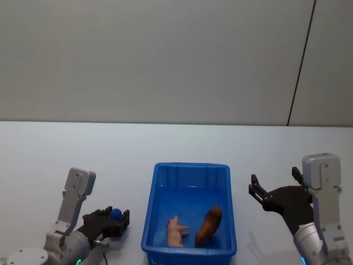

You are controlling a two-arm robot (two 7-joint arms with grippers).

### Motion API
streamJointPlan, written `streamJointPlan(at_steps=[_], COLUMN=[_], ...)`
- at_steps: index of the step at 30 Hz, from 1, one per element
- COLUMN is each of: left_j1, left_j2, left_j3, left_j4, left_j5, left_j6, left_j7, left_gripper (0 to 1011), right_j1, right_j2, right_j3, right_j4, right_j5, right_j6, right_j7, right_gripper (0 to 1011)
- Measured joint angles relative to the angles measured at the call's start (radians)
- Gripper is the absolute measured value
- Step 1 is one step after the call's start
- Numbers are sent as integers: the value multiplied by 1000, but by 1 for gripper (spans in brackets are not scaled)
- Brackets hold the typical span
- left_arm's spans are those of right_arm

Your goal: Pick up the two dolls from the table and place them into the box.

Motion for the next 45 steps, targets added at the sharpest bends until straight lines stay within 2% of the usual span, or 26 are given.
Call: streamJointPlan(at_steps=[2,3,6,18,23,30,37,45], left_j1=[0,0,5,44,59,75,71,48], left_j2=[-1,-1,-2,10,21,41,51,50], left_j3=[0,0,1,2,0,-6,-10,-11], left_j4=[1,1,-3,-56,-102,-192,-258,-294], left_j5=[-1,-2,-7,-15,0,43,90,131], left_j6=[2,3,3,-5,-16,-29,-48,-91], left_j7=[0,1,9,48,63,67,32,-53], left_gripper=[484,422,378,290,262,228,189,156], right_j1=[0,0,0,0,0,0,0,0], right_j2=[0,0,0,0,0,0,0,0], right_j3=[0,0,0,0,0,0,0,0], right_j4=[0,0,0,0,0,0,0,0], right_j5=[0,0,0,0,0,0,0,0], right_j6=[0,0,0,0,0,0,0,0], right_j7=[0,0,0,0,0,0,0,0], right_gripper=[1001,1001,1001,1001,1001,1001,1001,1001])
